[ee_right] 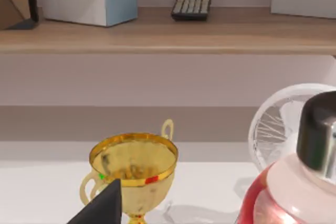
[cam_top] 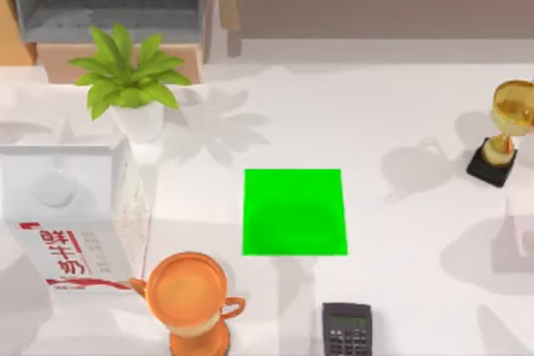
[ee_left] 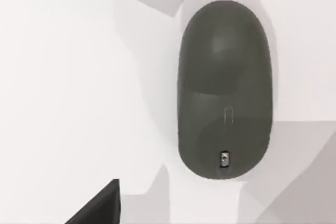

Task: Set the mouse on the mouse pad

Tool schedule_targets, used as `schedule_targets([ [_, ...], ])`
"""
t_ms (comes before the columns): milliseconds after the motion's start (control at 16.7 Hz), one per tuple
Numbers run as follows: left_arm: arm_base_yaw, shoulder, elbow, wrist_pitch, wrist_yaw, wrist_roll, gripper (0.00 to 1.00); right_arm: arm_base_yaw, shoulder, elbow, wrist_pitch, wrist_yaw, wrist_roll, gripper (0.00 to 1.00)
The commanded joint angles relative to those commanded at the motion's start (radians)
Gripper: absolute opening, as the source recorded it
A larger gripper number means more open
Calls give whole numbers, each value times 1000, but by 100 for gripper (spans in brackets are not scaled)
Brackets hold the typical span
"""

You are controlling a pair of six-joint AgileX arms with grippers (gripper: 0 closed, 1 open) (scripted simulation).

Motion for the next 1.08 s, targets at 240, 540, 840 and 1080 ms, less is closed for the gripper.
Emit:
schedule_targets([
  [240, 9, 9, 12, -24, -5, -5, 100, 0, 0, 0, 0, 0, 0, 100],
  [540, 7, 25, -17, 16, -4, -6, 100, 0, 0, 0, 0, 0, 0, 100],
  [840, 7, 128, -145, 261, -4, -4, 100, 0, 0, 0, 0, 0, 0, 100],
  [1080, 10, 197, -222, 398, -4, -2, 100, 0, 0, 0, 0, 0, 0, 100],
])
